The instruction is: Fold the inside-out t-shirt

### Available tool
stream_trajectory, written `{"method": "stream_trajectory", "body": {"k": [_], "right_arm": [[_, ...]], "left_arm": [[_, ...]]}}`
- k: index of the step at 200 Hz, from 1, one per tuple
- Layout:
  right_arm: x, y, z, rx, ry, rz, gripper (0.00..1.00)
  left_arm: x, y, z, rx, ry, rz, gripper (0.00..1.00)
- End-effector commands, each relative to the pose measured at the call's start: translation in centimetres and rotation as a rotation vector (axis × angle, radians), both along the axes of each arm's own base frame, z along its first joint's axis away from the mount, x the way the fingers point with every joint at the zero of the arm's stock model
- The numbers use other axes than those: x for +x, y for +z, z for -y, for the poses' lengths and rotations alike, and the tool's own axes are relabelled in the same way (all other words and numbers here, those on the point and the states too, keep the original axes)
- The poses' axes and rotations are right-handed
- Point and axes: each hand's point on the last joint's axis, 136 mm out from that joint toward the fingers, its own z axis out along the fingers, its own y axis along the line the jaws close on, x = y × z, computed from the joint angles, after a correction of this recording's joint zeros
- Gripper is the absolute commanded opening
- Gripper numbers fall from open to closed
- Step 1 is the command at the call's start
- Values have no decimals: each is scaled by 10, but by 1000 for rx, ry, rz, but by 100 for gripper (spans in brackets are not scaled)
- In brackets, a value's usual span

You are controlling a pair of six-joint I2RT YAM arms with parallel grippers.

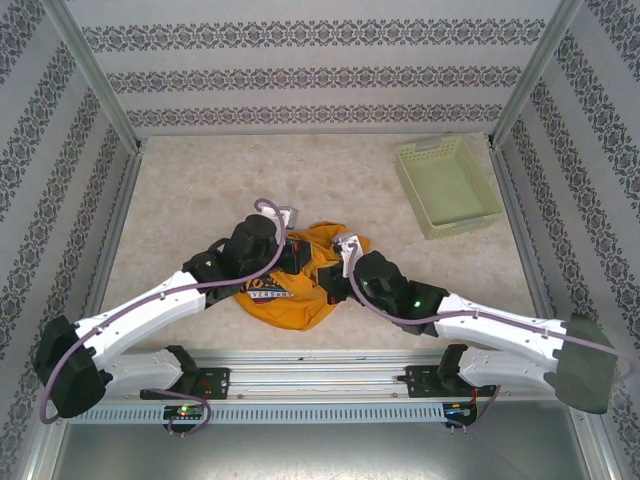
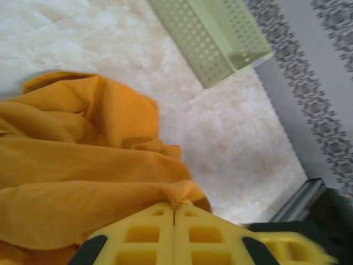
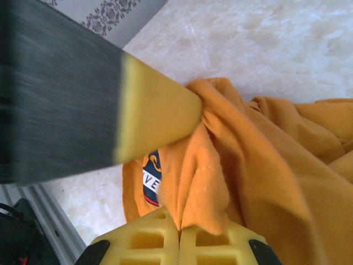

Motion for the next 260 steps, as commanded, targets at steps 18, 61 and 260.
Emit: {"method": "stream_trajectory", "body": {"k": [18, 61, 260], "right_arm": [[9, 32, 24, 54, -105, -35, 0], [18, 45, 42, 64, -167, -71, 0], [41, -14, 143, -53, -513, -295, 0]], "left_arm": [[-9, -33, -27, 127, 30, -44, 36], [-29, -37, -36, 133, -16, 38, 48], [-33, -108, 35, 249, -164, 149, 0]]}}
